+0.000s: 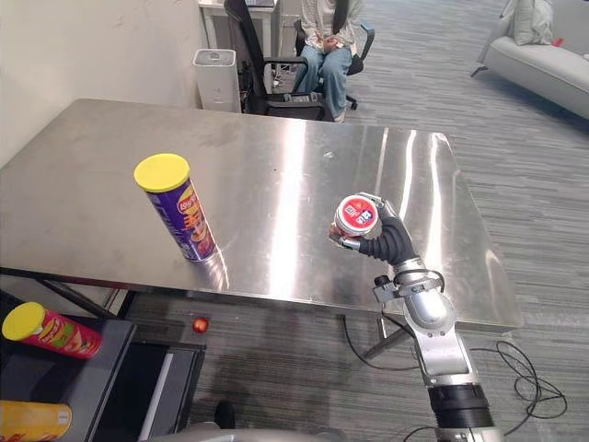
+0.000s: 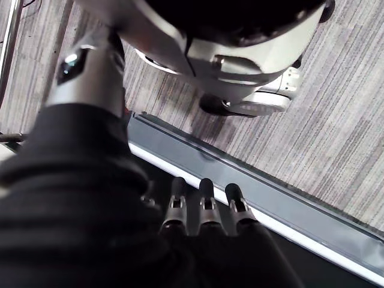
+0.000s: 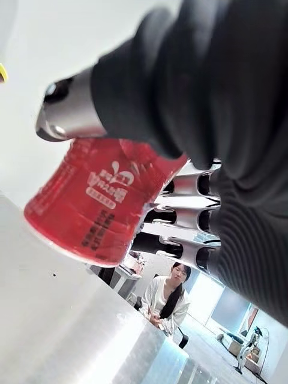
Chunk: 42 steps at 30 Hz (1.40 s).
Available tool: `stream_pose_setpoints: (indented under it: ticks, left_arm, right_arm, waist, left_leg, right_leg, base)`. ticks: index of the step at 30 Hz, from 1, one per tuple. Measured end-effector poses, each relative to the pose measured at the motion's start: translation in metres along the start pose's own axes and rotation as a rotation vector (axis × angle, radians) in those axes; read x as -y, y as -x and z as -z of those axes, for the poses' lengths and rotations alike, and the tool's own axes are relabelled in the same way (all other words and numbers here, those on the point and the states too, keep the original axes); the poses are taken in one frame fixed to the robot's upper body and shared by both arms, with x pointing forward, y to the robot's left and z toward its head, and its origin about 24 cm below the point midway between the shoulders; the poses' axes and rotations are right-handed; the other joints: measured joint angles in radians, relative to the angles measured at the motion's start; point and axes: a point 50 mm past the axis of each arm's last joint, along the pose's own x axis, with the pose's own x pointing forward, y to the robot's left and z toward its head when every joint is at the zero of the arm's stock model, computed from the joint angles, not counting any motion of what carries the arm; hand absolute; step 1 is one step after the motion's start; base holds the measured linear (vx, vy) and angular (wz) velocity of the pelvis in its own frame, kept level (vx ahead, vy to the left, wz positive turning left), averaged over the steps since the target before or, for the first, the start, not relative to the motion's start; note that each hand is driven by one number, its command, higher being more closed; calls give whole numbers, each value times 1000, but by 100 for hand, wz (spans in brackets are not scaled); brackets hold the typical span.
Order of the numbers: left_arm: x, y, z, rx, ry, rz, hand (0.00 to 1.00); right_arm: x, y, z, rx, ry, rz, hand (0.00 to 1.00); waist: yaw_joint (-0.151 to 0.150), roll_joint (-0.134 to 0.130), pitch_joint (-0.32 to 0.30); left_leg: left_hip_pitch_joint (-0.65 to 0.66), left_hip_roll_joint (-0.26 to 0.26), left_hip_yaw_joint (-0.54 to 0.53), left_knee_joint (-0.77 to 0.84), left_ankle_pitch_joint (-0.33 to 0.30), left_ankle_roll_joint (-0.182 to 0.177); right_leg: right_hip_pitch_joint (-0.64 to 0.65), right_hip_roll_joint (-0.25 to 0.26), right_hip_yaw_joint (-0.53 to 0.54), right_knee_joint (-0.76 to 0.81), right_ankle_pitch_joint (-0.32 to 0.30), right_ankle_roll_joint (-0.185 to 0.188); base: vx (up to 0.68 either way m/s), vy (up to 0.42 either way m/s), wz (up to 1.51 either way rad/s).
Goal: Put the gum and the chips on the shelf.
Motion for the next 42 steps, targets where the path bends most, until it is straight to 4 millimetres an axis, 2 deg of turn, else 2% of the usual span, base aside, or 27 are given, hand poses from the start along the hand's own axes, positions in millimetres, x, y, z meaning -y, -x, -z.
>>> stream_pose_setpoints:
  ticks: [6, 13, 16, 19, 21, 22, 23, 24, 25, 26, 27, 28, 29, 30, 31, 32, 34, 35, 37, 39, 42]
  left_arm:
    - [0, 0, 1, -3, 14, -8, 0]
    - [3, 0, 2, -15, 19, -2, 0]
    - [3, 0, 4, -31, 61, -5, 0]
    - [4, 1, 4, -36, 129, -7, 0]
    - [6, 1, 0, -18, 145, -2, 0]
    - [9, 1, 2, -26, 160, 3, 0]
    - [12, 1, 3, -29, 185, 11, 0]
    - [16, 2, 5, -39, 234, 21, 0]
    - [15, 3, 10, -57, 264, 10, 0]
    - [14, 3, 13, -74, 264, 7, 0]
    - [12, 4, 18, -91, 262, 0, 0]
    - [6, 8, 32, -136, 271, -28, 0]
    - [5, 8, 34, -143, 276, -35, 0]
    - [2, 11, 41, -160, 274, -49, 0]
    - [2, 12, 44, -165, 269, -57, 0]
    - [3, 12, 42, -158, 272, -56, 0]
    - [3, 11, 41, -142, 276, -58, 0]
    - [3, 11, 41, -143, 277, -59, 0]
    - [6, 11, 39, -136, 270, -49, 0]
    - [10, 9, 34, -119, 254, -33, 0]
    - [11, 8, 31, -101, 223, -18, 0]
  right_arm:
    - [0, 2, -3, 4, -8, -16, 100]
    - [-2, 15, 6, -63, -25, -43, 100]
    - [-5, 16, 9, -78, -38, -55, 100]
    - [-9, 8, 8, -62, -74, -64, 100]
    - [-9, -10, 9, -37, -75, -66, 100]
    - [-7, -19, 9, -28, -71, -57, 100]
    - [-5, -21, 10, -29, -67, -48, 100]
    - [-2, -18, 13, -43, -57, -28, 100]
    - [4, -10, 18, -71, -46, 6, 100]
    - [5, -6, 21, -89, -50, 28, 100]
    - [6, -1, 24, -108, -50, 41, 100]
    - [10, 11, 30, -150, -41, 87, 100]
    - [14, 16, 31, -164, -34, 108, 100]
    - [23, 28, 31, -185, -13, 159, 100]
    - [33, 34, 33, -198, 9, 202, 100]
    - [38, 35, 33, -202, 20, 218, 100]
    - [41, 37, 34, -207, 26, 220, 100]
    - [40, 36, 33, -204, 24, 219, 100]
    - [40, 37, 34, -205, 23, 220, 100]
    - [38, 38, 36, -221, 10, 234, 100]
    - [37, 42, 40, -246, -4, 284, 100]
  waist:
    - [5, 3, -1]
    - [6, 19, -11]
    - [24, 20, -11]
    - [50, 22, -9]
    - [66, 26, 21]
    - [91, 45, 43]
    - [96, 56, 54]
    - [91, 66, 66]
    - [88, 83, 72]
    - [88, 85, 75]
    - [90, 80, 74]
    - [81, 57, 71]
    - [72, 53, 68]
    - [48, 56, 63]
    - [35, 76, 46]
    - [28, 83, 43]
    - [18, 71, 24]
    - [21, 62, 15]
    - [15, 62, -13]
    - [12, 62, -21]
    - [15, 61, -21]
  left_leg:
    - [-2, -3, -5, 0, 5, 1]
    - [-15, -23, -77, 0, 16, 7]
    - [-31, -23, -125, 7, 31, 5]
    - [-74, -14, -176, 11, 62, 2]
    - [-158, -7, -197, 109, 62, 1]
    - [-209, -13, -162, 188, 72, 12]
    - [-234, -18, -133, 225, 92, 31]
    - [-236, -40, -80, 181, 196, 37]
    - [-245, -2, 149, 294, 66, 135]
    - [-245, 27, 258, 412, -33, 182]
    - [-237, 43, 340, 498, -95, 198]
    - [-178, 81, 481, 652, -184, 181]
    - [-150, 101, 506, 691, -205, 162]
    - [-102, 157, 525, 737, -218, 142]
    - [-69, 218, 522, 716, -207, 116]
    - [-76, 205, 517, 692, -206, 85]
    - [-94, 148, 547, 617, -198, 102]
    - [-84, 105, 532, 533, -193, 109]
    - [-62, 34, 478, 353, -190, 108]
    - [-46, 6, 462, 252, -168, 90]
    - [-11, -24, 453, 154, -123, 86]
  right_leg:
    - [4, -2, -6, -4, -5, 7]
    - [18, -18, -64, 32, -36, 14]
    - [32, -11, -98, 41, -41, 10]
    - [20, 3, -135, 54, -48, -3]
    - [18, 18, -172, 57, -50, -7]
    - [20, 32, -180, 65, -64, -30]
    - [23, 38, -180, 66, -76, -49]
    - [44, 44, -209, 53, -95, -79]
    - [61, 30, -322, 61, -87, -69]
    - [61, 17, -352, 85, -93, -68]
    - [57, 2, -380, 102, -96, -72]
    - [53, -45, -441, 125, -95, -70]
    - [54, -57, -471, 132, -93, -68]
    - [56, -72, -527, 145, -94, -70]
    - [35, -80, -570, 178, -95, -65]
    - [18, -88, -582, 202, -93, -56]
    - [-5, -112, -597, 181, -66, -45]
    - [-3, -115, -622, 153, -42, -51]
    - [-17, -117, -665, 145, -17, -45]
    - [-22, -124, -692, 174, -15, -47]
    - [-10, -152, -721, 238, -14, -48]
  base:
    - [-14, -5, 2]
    - [8, -10, 31]
    - [13, -27, 43]
    - [-45, -65, 66]
    - [-147, -53, 81]
    - [-155, -13, 77]
    - [-310, -7, 127]
    - [-314, 35, 187]
    - [-393, 33, 190]
    - [-206, 34, 143]
    - [-174, -13, 114]
    - [-121, -10, 117]
    - [-181, 8, 157]
    - [-120, 70, 155]
    - [-107, 108, 149]
    - [-82, 181, 120]
    - [-90, 189, 77]
    - [-120, 195, 63]
    - [-105, 167, 67]
    - [-103, 94, 63]
    - [-112, 34, 57]
